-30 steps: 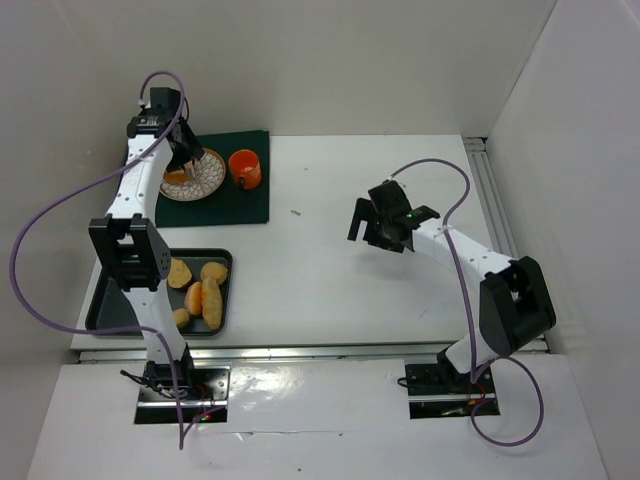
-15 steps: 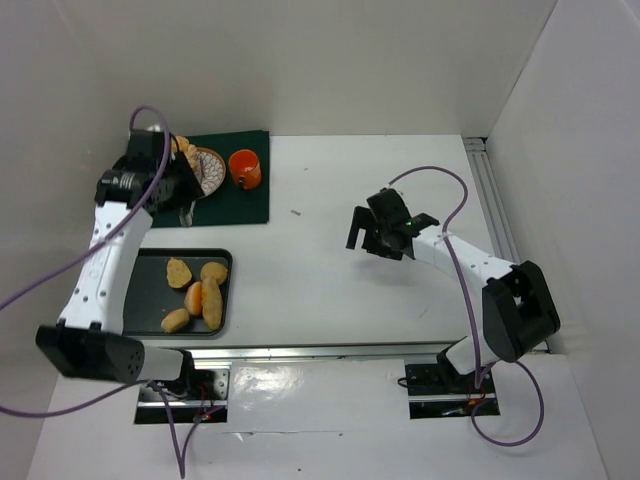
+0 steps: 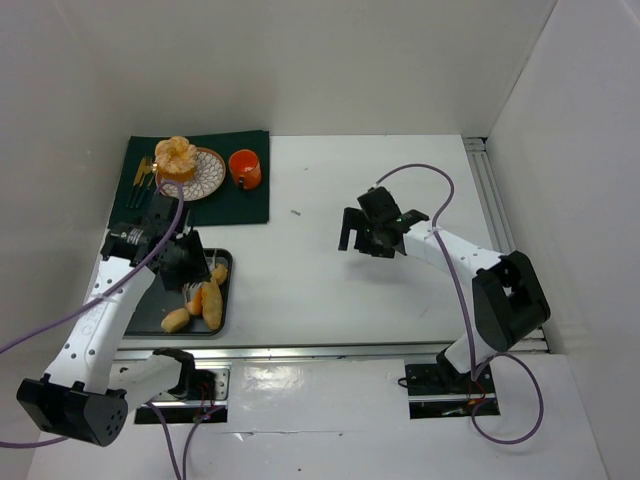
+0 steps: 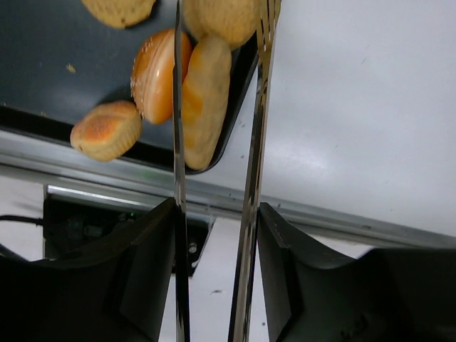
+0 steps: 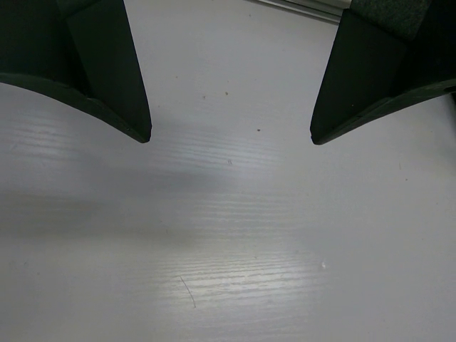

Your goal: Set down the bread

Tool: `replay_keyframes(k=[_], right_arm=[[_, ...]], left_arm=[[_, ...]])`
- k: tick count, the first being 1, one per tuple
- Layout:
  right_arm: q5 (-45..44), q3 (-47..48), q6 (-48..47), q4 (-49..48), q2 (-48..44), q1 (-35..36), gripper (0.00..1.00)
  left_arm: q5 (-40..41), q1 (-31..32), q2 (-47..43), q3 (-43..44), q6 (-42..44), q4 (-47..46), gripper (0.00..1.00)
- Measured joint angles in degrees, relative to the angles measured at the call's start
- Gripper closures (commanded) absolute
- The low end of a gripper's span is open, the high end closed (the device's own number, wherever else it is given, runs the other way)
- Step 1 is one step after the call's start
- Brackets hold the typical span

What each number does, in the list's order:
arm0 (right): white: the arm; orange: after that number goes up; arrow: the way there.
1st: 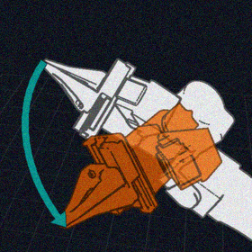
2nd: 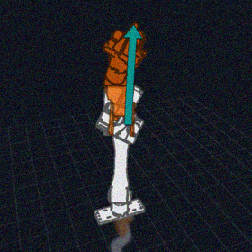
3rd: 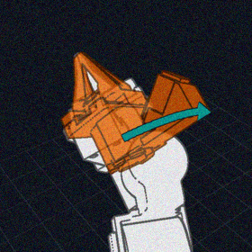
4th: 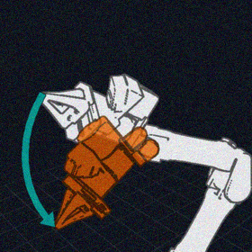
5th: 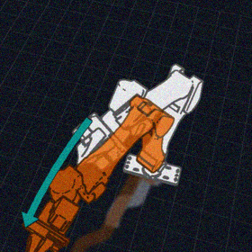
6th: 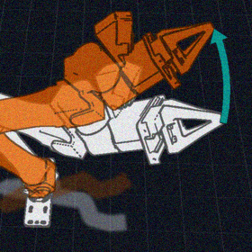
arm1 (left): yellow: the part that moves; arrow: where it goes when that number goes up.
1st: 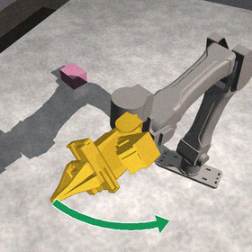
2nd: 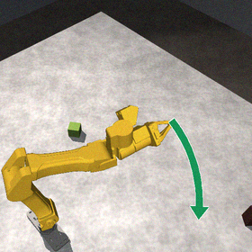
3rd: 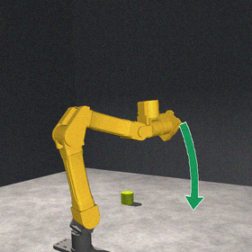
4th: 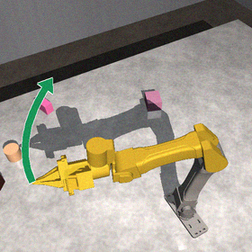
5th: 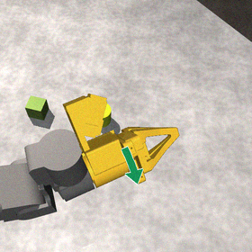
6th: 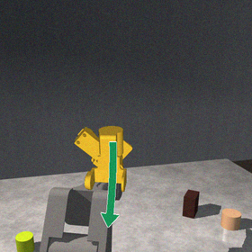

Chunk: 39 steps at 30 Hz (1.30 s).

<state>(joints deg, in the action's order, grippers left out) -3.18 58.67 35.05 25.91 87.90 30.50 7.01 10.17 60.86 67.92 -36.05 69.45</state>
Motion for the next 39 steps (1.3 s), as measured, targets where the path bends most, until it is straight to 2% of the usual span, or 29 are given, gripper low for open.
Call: replay_keyframes(k=[7,14,35,39], right_arm=[[0.57,0.92,-0.66,-0.04,1.11,0.0,0.0],[0.9,0.92,-1.4,-0.04,1.57,0.0,0.0],[1.92,0.92,-1.92,-0.17,1.64,0.39,0.0],[2.19,0.92,-1.92,-0.17,1.64,0.48,0.0]], left_arm=[[0.48,2.43,-0.74,-2.58,-3.48,3.98,0.44],[0.44,3.06,-1.16,-3.58,-4.76,5.33,0.52],[-2.03,3.3,-1.09,-3.72,-4.7,6.86,0.46],[-2.21,3.3,-1.09,-4.98,-4.79,6.91,0.71]])
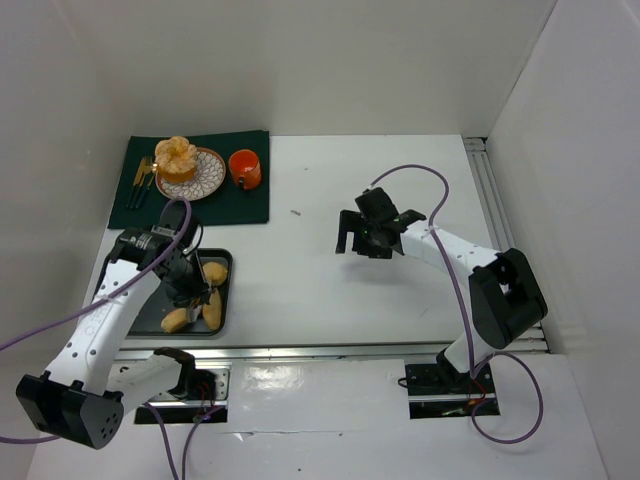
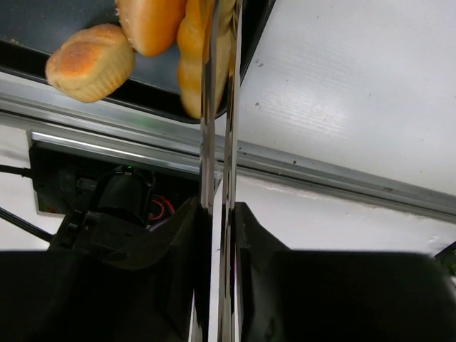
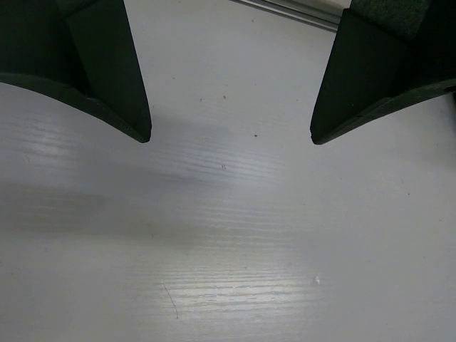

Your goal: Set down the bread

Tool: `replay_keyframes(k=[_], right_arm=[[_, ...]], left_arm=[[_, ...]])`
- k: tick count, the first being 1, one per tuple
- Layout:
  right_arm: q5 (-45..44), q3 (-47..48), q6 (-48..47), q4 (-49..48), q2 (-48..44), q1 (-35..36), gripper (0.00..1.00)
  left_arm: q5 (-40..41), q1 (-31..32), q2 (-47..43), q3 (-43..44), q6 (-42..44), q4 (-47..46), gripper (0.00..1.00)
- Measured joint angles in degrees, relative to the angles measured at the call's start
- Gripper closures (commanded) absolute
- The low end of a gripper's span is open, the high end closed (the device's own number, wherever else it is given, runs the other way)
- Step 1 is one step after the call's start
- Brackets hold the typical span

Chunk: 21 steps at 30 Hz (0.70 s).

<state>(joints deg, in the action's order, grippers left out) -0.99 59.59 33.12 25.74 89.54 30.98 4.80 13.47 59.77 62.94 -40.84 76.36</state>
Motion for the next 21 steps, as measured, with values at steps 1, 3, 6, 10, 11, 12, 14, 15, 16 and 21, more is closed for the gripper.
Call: replay_keyframes(k=[1,3,6,10,11,12,14,15,16,21], right_arm=[[0.0,0.0,0.0,0.0,0.0,0.0,0.0],[0.04,0.0,0.0,0.0,0.0,0.0,0.0],[0.39,0.0,0.0,-0.02,0.0,0.0,0.0],[0.85,0.0,0.0,-0.37,0.02,0.0,0.0],[0.87,0.0,0.0,-0.55,0.02,0.02,0.0],[0.92,0.02,-0.04,-0.59,0.02,0.04,0.0],[1.03,0.02,-0.17,-0.63,0.2,0.2,0.0],[1.07,0.04,-0.22,-0.63,0.37,0.31,0.0],[1.18,0.04,-0.24,-0.63,0.61,0.37,0.0],[1.22,0.04,-0.44,-0.66,1.38,0.52,0.0]], left_arm=[[-0.26,0.0,0.0,-0.11,0.07,0.04,0.81],[-0.87,0.09,0.0,0.35,0.04,0.07,0.89],[-1.11,0.15,0.07,3.37,0.37,0.9,0.93],[-1.86,0.15,0.63,9.11,0.72,0.98,0.99],[-1.9,0.15,1.27,10.51,0.96,1.09,0.99],[-1.79,0.15,2.12,11.98,1.29,1.44,1.0],[-0.85,0.17,4.96,15.67,1.62,1.77,1.0],[-0.11,0.17,6.71,17.86,1.64,1.88,1.0],[0.61,0.17,8.44,20.35,1.66,1.88,1.0],[4.02,-0.44,16.04,31.3,2.97,0.72,1.0]])
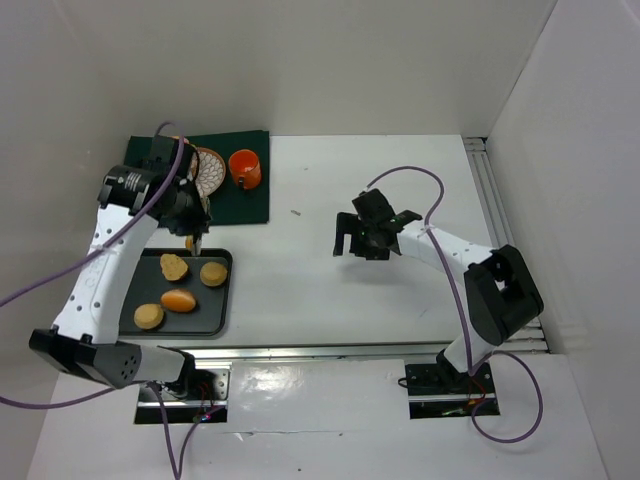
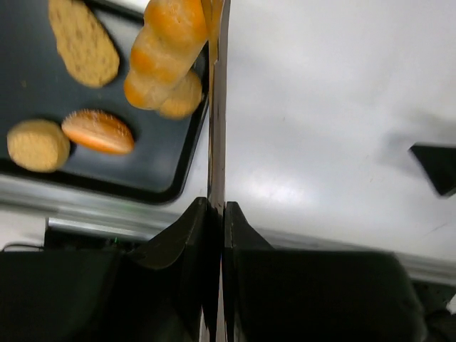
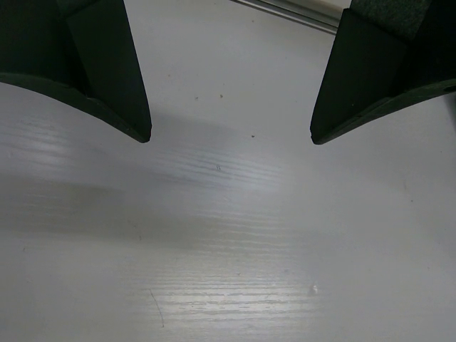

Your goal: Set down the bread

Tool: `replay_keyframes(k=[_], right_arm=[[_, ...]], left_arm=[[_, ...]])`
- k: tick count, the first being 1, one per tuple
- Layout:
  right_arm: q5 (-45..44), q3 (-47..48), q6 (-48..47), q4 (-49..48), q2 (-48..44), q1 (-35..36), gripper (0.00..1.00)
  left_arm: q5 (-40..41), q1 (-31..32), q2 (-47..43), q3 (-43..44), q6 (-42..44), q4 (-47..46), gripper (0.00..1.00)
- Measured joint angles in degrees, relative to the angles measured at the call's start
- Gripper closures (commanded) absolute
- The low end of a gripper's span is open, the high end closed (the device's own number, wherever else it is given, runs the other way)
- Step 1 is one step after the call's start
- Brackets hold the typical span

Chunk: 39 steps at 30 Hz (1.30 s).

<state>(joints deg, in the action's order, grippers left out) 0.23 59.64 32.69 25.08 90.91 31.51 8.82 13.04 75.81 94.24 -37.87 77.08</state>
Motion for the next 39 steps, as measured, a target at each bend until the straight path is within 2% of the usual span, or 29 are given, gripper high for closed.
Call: replay_keyframes(k=[7,13,18,21,22,26,28,29,35,39], right_arm=[[0.07,0.72,-0.22,0.04,2.19,0.02,0.0],[-0.74,4.17,-1.27,0.33,4.15,0.04,0.0],[-1.97,5.66,-1.73,0.59,4.42,0.07,0.0],[-2.45,5.68,-1.68,1.33,4.44,0.07,0.0],[-2.62,5.68,-1.66,1.53,4.44,0.07,0.0],[-2.89,5.66,-1.27,1.64,4.44,0.09,0.0],[-2.89,5.66,-1.03,1.64,4.44,0.09,0.0],[-2.89,5.66,-0.9,1.66,4.44,0.09,0.0],[-2.1,5.66,-0.74,1.64,4.44,0.09,0.0],[-1.2,5.66,-0.66,1.57,4.44,0.09,0.0]], left_arm=[[3.17,-4.52,10.36,7.93,3.48,-10.8,1.0],[4.61,-6.8,24.76,13.9,6.71,-22.27,1.0],[5.49,-7.5,35.5,18.12,8.72,-27.15,1.0],[6.54,-7.78,40.79,21.11,9.49,-28.3,0.9],[6.6,-7.96,42.23,22.12,9.6,-28.39,0.79],[6.38,-8.57,44.76,24.09,10.6,-28.59,0.47],[5.97,-8.79,44.76,24.59,11.04,-28.61,0.45],[5.88,-8.83,44.72,24.94,10.93,-28.7,0.4],[4.74,-9.05,42.32,24.41,10.97,-28.33,0.4],[3.28,-8.92,37.03,23.47,10.95,-26.88,0.43]])
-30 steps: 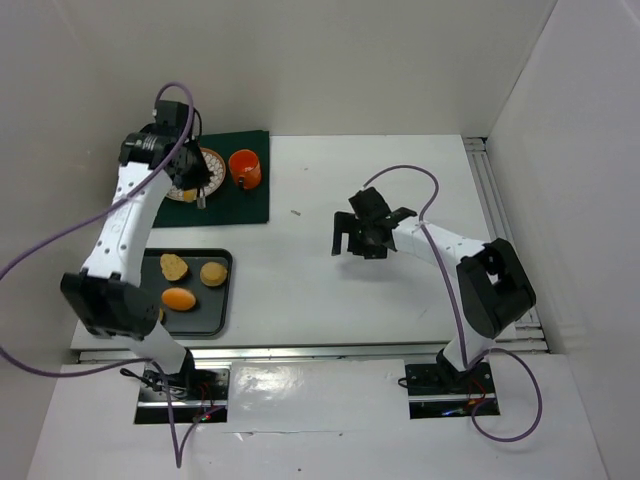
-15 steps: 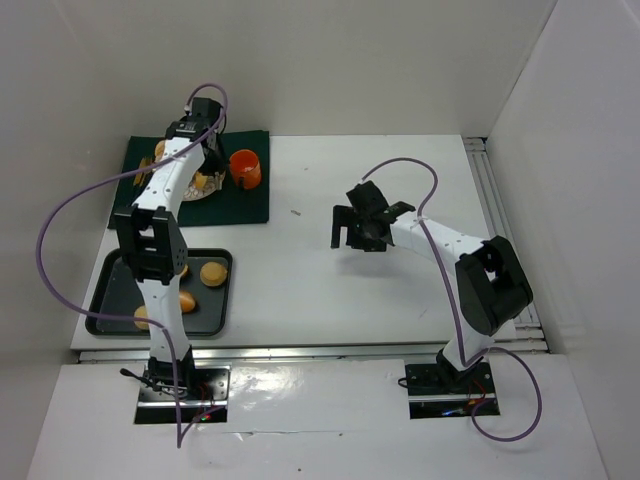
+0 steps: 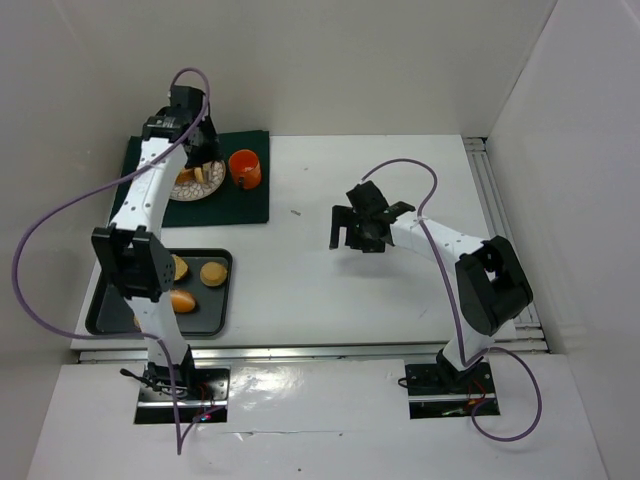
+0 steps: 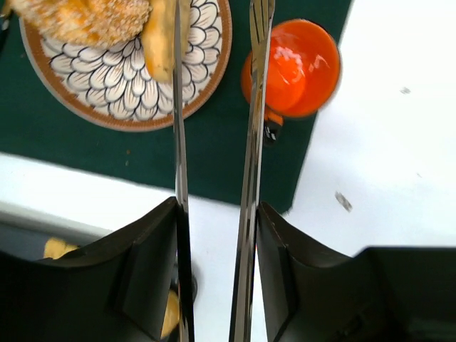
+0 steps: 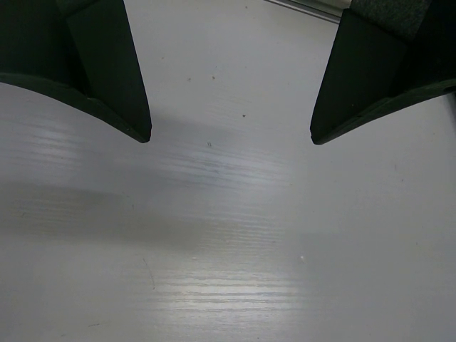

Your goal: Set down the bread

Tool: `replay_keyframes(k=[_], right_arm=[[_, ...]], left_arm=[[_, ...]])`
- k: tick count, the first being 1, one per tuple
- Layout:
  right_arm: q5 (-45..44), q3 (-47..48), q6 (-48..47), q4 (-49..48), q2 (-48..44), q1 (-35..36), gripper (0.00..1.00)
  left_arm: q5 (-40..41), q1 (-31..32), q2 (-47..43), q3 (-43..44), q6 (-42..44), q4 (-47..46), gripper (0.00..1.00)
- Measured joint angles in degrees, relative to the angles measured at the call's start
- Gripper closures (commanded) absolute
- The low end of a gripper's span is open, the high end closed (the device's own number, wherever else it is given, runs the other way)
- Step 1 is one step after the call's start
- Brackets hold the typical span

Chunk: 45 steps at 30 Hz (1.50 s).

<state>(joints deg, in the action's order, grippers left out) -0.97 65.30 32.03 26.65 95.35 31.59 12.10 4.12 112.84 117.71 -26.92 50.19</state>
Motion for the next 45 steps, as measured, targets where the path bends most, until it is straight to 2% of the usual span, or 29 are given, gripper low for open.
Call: replay_keyframes(k=[2,5,10,13,16,25,26,30,36,39,41,45], right_arm=[[0.2,0.0,0.04,-0.04,0.0,0.04,0.0],[0.44,-0.02,0.04,-0.11,0.0,0.15,0.0],[0.79,-0.22,0.07,-0.26,0.0,0.94,0.0],[1.14,-0.22,0.04,-0.37,0.0,1.7,0.0],[1.55,-0.22,0.02,-0.44,0.02,2.47,0.0],[1.86,-0.22,-0.17,-0.42,1.27,3.91,0.0],[1.86,-0.22,-0.17,-0.42,1.27,3.93,0.0],[1.84,-0.22,-0.15,-0.42,1.27,3.98,0.0],[1.62,-0.22,-0.15,-0.44,1.27,4.33,0.0],[1.6,-0.22,-0.15,-0.44,1.27,4.39,0.0],[1.6,-0.22,-0.15,-0.44,1.27,4.44,0.0],[1.6,-0.22,-0.15,-0.44,1.27,4.44,0.0]], left_arm=[[-0.74,0.09,-4.57,-2.38,-0.02,0.81,0.43],[-2.27,0.11,-14.86,-10.49,-0.13,2.03,0.43],[-5.68,0.57,-31.47,-29.73,-2.45,5.75,0.4],[-7.72,1.14,-38.49,-40.24,-5.09,9.22,0.39],[-9.42,1.73,-42.82,-45.53,-7.13,14.14,0.39],[-11.41,1.77,-48.94,-52.81,-11.21,16.28,0.38],[-11.37,1.77,-49.4,-53.44,-11.87,16.35,0.34],[-11.5,1.77,-51.32,-55.56,-13.73,15.78,0.34],[-12.92,1.77,-51.19,-59.76,-14.29,14.91,0.34],[-12.76,1.77,-50.93,-59.84,-14.53,14.53,0.41],[-12.09,1.77,-50.86,-59.54,-15.21,14.49,0.51],[-10.16,1.77,-49.75,-55.76,-15.39,16.15,0.61]])
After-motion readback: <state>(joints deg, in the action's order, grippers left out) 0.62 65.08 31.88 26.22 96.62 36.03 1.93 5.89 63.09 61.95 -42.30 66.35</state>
